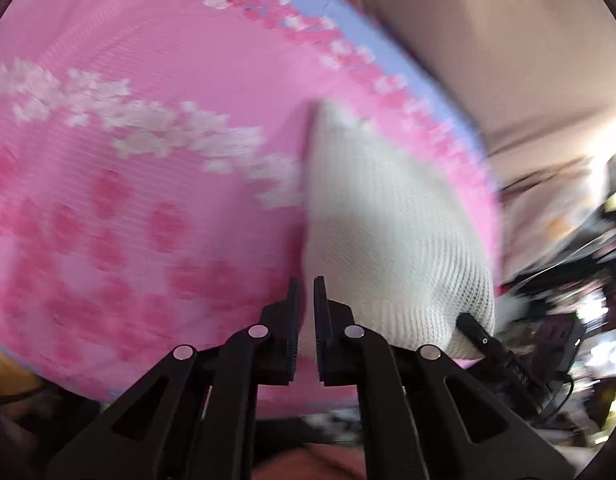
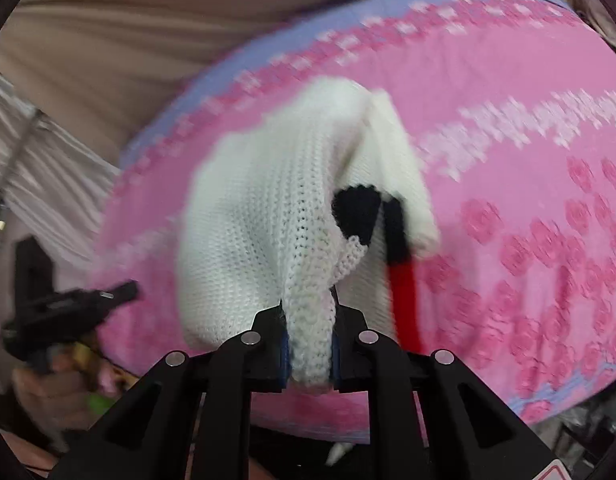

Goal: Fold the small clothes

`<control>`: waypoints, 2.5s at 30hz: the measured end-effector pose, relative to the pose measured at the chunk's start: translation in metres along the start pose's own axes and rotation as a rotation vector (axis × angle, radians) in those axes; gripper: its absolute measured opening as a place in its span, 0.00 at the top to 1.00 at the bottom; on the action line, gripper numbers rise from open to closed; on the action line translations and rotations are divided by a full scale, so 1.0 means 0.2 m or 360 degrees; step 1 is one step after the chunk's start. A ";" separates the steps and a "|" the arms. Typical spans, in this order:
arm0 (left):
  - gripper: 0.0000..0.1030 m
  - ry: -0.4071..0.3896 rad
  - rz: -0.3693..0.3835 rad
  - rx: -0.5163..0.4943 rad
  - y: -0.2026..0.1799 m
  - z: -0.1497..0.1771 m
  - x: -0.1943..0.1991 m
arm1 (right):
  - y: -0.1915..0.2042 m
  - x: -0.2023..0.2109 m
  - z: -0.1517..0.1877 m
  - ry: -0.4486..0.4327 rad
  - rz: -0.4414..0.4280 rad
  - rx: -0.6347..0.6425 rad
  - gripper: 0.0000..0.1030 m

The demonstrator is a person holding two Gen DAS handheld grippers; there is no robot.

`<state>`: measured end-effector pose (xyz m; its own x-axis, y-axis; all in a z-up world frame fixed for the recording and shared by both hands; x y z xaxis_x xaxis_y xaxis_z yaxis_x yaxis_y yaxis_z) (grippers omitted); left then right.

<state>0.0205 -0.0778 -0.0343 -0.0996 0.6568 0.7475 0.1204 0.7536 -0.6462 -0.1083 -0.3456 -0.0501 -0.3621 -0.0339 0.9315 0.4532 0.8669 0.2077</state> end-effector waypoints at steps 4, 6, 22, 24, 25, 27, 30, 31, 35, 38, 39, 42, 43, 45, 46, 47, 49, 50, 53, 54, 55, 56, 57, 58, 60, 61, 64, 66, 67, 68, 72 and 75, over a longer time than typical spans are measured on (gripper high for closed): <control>0.93 -0.0033 0.0135 0.0166 0.05 0.04 0.01 | -0.22 -0.12 0.11 0.0148 -0.0134 -0.0314 0.79; 0.91 -0.0081 0.0097 0.0046 -0.01 0.04 0.04 | -0.18 -0.04 0.05 0.0096 -0.0116 -0.0286 0.74; 0.64 -0.0077 -0.0031 -0.0323 -0.37 -0.01 -0.14 | 0.00 0.01 -0.42 -0.0237 -0.0060 0.0016 0.90; 0.63 -0.0111 -0.0038 -0.0327 -0.37 -0.02 -0.13 | -0.01 0.08 -0.46 -0.0325 -0.0021 0.0051 0.90; 0.62 -0.0120 -0.0045 -0.0322 -0.37 -0.02 -0.13 | -0.03 0.06 -0.46 -0.0318 0.0034 0.0078 0.90; 0.61 -0.0113 -0.0045 -0.0310 -0.36 -0.03 -0.17 | -0.10 -0.12 -0.46 -0.0156 0.0096 0.0118 0.87; 0.61 -0.0077 -0.0050 -0.0272 -0.33 -0.04 -0.24 | -0.16 -0.10 -0.45 -0.0146 -0.0042 -0.0019 0.81; 0.61 -0.0080 -0.0044 -0.0259 -0.32 -0.05 -0.25 | -0.15 -0.07 -0.44 -0.0169 -0.0033 -0.0029 0.74; 0.60 -0.0075 -0.0012 -0.0212 -0.30 -0.09 -0.32 | -0.16 0.02 -0.41 -0.0233 0.0031 -0.0052 0.45; 0.49 -0.0056 -0.0022 -0.0189 -0.27 -0.12 -0.39 | -0.21 -0.06 -0.38 -0.0149 0.0083 -0.0086 0.32; 0.43 -0.0079 -0.0009 -0.0167 -0.26 -0.13 -0.42 | -0.24 -0.11 -0.37 -0.0093 0.0034 -0.0118 0.30; 0.29 -0.0025 0.0036 -0.0078 -0.20 -0.17 -0.52 | -0.29 -0.22 -0.35 0.0027 -0.0171 -0.0291 0.30; 0.29 -0.0004 0.0055 -0.0043 -0.18 -0.17 -0.55 | -0.30 -0.25 -0.34 0.0045 -0.0235 -0.0348 0.31; 0.43 0.0036 0.0183 0.0036 -0.13 -0.19 -0.58 | -0.28 -0.26 -0.34 0.0022 -0.0299 -0.0401 0.52; 0.55 0.0041 0.0212 0.0046 -0.13 -0.20 -0.57 | -0.26 -0.23 -0.35 0.0000 -0.0304 -0.0388 0.62; 0.60 0.0038 0.0234 0.0039 -0.13 -0.21 -0.55 | -0.22 -0.19 -0.36 -0.0019 -0.0290 -0.0366 0.65; 0.66 0.0005 0.0299 0.0008 -0.16 -0.23 -0.44 | -0.15 -0.09 -0.39 -0.0069 -0.0355 -0.0327 0.77; 0.66 -0.0014 0.0314 0.0000 -0.17 -0.24 -0.39 | -0.10 -0.03 -0.39 -0.0101 -0.0403 -0.0298 0.88; 0.66 -0.0081 0.0319 -0.0053 -0.18 -0.27 -0.15 | 0.07 0.17 -0.39 -0.0214 -0.0515 -0.0212 0.93; 0.64 -0.0075 0.0307 -0.0064 -0.17 -0.27 -0.08 | 0.11 0.19 -0.38 -0.0225 -0.0514 -0.0184 0.92; 0.60 -0.0063 0.0287 -0.0065 -0.15 -0.26 -0.04 | 0.15 0.18 -0.36 -0.0225 -0.0473 -0.0124 0.91; 0.56 -0.0055 0.0241 -0.0067 -0.11 -0.24 -0.03 | 0.18 0.13 -0.33 -0.0208 -0.0351 -0.0048 0.90; 0.54 -0.0055 0.0139 -0.0082 -0.06 -0.22 -0.03 | 0.19 0.07 -0.29 -0.0171 -0.0234 -0.0013 0.85; 0.56 -0.0051 0.0010 -0.0089 0.01 -0.19 -0.04 | 0.18 0.01 -0.26 -0.0110 -0.0162 -0.0020 0.84; 0.57 -0.0044 -0.0122 -0.0046 0.14 -0.14 -0.06 | 0.13 -0.05 -0.18 -0.0005 -0.0231 -0.0138 0.83; 0.53 -0.0047 -0.0135 -0.0014 0.19 -0.12 -0.06 | 0.13 -0.05 -0.14 0.0014 -0.0281 -0.0182 0.78; 0.47 -0.0107 -0.0092 0.0094 0.29 -0.07 -0.01 | 0.17 -0.01 -0.10 -0.0010 -0.0299 -0.0139 0.68; 0.49 -0.0140 -0.0078 0.0097 0.29 -0.06 0.03 | 0.24 0.03 -0.10 -0.0032 -0.0323 -0.0053 0.68; 0.49 -0.0150 -0.0076 0.0078 0.27 -0.06 0.04 | 0.28 0.04 -0.10 -0.0047 -0.0301 -0.0011 0.59; 0.49 -0.0159 -0.0078 0.0046 0.25 -0.06 0.05 | 0.32 0.04 -0.11 -0.0064 -0.0264 0.0026 0.51; 0.49 -0.0168 -0.0082 -0.0048 0.20 -0.04 0.07 | 0.39 -0.08 -0.12 -0.0036 -0.0215 0.0071 0.42; 0.49 -0.0169 -0.0069 -0.0076 0.12 -0.04 0.05 | 0.44 -0.11 -0.16 -0.0006 -0.0240 0.0100 0.90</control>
<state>0.0311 -0.0530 -0.0415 -0.2095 0.6246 0.7523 0.1604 0.7809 -0.6037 -0.0345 -0.2850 -0.0436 -0.4252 -0.1640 0.8901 0.3415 0.8817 0.3256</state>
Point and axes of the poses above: each gripper's, at about its wrist camera, not at the fingertips, and x roughly against the way its jaws point, y to its left, z to its underside, the point moved 1 cm from there along -x, roughly the way its jaws point, and after that the axes turned 10 degrees about z, right-handed, at the moved point
